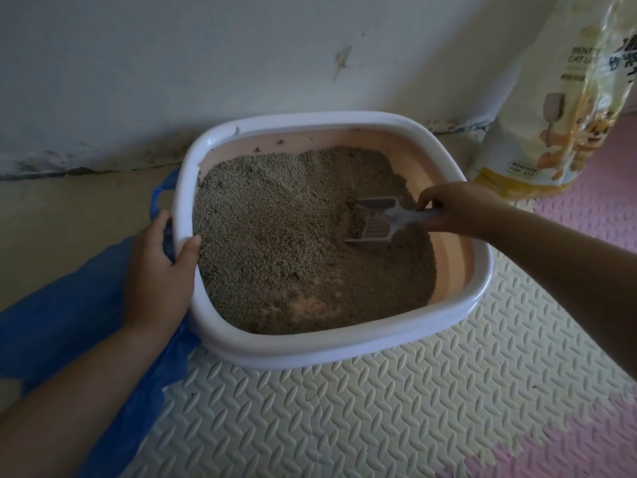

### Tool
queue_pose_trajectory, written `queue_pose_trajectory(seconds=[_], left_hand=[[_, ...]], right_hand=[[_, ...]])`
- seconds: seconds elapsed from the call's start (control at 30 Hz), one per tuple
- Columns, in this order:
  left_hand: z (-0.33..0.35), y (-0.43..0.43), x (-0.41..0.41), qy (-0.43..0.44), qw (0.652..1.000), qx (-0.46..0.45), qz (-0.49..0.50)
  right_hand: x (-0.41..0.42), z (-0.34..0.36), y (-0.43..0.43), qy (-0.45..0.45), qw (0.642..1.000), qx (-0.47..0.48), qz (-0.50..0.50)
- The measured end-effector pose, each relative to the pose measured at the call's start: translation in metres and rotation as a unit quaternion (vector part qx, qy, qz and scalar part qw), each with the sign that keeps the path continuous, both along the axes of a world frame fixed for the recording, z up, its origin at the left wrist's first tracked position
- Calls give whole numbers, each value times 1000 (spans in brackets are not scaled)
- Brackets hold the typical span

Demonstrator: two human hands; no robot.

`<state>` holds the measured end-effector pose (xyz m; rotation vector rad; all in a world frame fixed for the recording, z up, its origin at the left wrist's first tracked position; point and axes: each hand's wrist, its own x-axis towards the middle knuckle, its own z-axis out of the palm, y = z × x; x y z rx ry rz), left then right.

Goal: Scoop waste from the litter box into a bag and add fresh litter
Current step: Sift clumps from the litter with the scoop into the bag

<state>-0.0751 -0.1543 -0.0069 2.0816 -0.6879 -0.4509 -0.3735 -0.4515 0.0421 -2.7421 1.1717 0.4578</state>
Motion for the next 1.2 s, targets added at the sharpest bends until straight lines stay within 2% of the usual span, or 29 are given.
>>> queue_pose_trajectory(seconds=[0.27, 0.5, 0.67, 0.83, 1.03, 1.2], left_hand=[[5, -2, -6, 16, 1000, -8, 22], [6, -3, -6, -5, 1000, 4, 20], [4, -2, -4, -14, 1000, 11, 14], [6, -3, -4, -34, 999, 24, 8], [11, -3, -6, -49, 998, 36, -1], [14, -4, -7, -60, 997, 46, -4]], right_hand=[[53, -18, 8, -100, 994, 46, 24], [80, -56, 36, -182, 981, 63, -8], [63, -54, 40, -252, 962, 88, -54], [37, -49, 47, -306, 943, 118, -57], [28, -37, 68, -354, 927, 117, -32], [24, -26, 77, -351, 930, 108, 1]])
